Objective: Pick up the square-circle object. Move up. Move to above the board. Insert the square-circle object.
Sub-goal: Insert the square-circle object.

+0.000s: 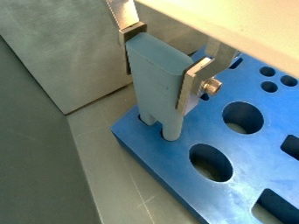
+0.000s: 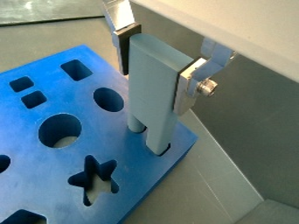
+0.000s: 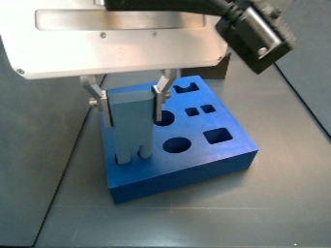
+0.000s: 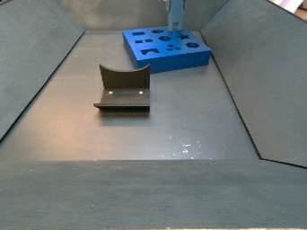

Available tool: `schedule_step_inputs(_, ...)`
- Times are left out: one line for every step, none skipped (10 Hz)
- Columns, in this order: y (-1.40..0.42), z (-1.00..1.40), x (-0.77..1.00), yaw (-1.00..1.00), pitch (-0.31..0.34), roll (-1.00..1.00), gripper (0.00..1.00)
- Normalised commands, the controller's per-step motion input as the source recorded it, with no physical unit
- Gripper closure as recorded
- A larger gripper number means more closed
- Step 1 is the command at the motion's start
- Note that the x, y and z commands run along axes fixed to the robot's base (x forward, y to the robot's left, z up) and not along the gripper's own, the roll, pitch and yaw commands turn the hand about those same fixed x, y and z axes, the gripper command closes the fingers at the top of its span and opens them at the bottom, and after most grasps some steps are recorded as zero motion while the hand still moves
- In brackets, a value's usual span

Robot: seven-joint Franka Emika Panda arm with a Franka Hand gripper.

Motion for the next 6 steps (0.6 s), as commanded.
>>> schedule_step_inputs(0.0,-1.0,-0.15,0.16,-0.124,0.06,1.0)
schedule_step_inputs(-0.02,-1.0,0.0,0.11,-0.067,0.04,1.0)
schedule_step_inputs(-0.13,-1.0,0.01,0.0,-0.011,0.04,1.0)
schedule_step_inputs(-0.13,-0.87,0.13,0.0,-0.173,0.01,1.0)
schedule_step_inputs(0.0,-0.01,0.0,0.0,-0.026,-0.04,1.0)
schedule_step_inputs(0.0,0.0,0.0,0.0,0.0,0.0,1.0)
